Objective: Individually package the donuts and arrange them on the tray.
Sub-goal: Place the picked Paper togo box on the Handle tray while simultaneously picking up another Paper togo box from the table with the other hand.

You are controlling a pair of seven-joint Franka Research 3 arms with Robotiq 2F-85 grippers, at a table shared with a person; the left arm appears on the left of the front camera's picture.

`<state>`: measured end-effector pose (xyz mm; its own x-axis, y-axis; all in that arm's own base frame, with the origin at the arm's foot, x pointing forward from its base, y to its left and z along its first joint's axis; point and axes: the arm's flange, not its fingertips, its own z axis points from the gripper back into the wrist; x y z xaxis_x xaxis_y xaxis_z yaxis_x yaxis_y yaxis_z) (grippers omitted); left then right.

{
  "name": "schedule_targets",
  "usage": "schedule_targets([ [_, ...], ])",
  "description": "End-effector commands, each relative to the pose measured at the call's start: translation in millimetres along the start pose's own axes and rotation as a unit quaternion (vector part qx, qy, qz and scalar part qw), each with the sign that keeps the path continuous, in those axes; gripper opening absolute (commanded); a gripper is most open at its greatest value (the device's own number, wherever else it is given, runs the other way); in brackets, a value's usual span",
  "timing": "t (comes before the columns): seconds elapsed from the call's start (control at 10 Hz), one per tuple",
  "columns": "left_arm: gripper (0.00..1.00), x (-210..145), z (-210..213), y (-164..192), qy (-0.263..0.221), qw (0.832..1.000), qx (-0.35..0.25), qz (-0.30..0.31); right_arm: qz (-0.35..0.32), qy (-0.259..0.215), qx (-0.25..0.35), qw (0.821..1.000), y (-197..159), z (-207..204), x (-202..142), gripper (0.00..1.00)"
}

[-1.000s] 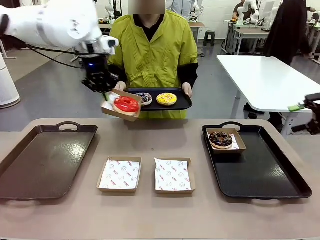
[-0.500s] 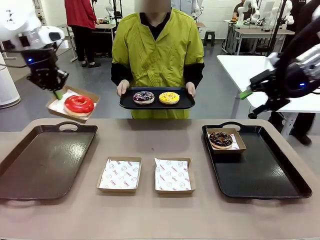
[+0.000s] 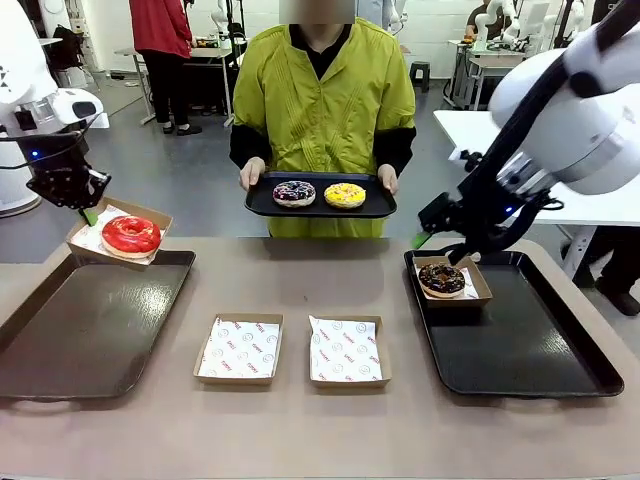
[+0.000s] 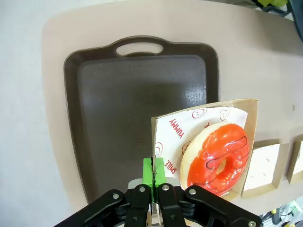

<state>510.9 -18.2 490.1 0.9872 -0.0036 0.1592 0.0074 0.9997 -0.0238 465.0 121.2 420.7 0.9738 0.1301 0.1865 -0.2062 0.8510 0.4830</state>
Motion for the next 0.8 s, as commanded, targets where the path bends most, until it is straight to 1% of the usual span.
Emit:
schedule_targets([
  [0.0, 0.01, 0.7, -8.3, 7.2, 0.001, 1.0, 0.023, 0.015, -0.007, 0.01, -0.032, 0.999, 5.1, -22.1, 2.6, 1.0],
  [0.1, 0.01, 2.2, -10.6, 8.2, 0.006, 0.999, 0.033, 0.015, -0.006, 0.018, -0.025, 1.0, 7.7, -27.3, 2.1, 1.0],
  [0.2, 0.01, -0.3, -5.8, 6.6, 0.005, 1.0, 0.007, 0.005, -0.006, 0.027, -0.001, 1.0, 4.6, -21.8, -2.2, 1.0],
  [0.3, 0.01, -0.3, -5.8, 6.6, 0.005, 1.0, 0.007, 0.005, 0.004, 0.015, -0.014, 1.0, 6.4, -27.4, 0.4, 1.0],
  [0.7, 0.01, -0.3, -5.8, 6.6, 0.005, 1.0, 0.007, 0.005, 0.004, 0.015, -0.014, 1.0, 6.4, -27.4, 0.4, 1.0],
])
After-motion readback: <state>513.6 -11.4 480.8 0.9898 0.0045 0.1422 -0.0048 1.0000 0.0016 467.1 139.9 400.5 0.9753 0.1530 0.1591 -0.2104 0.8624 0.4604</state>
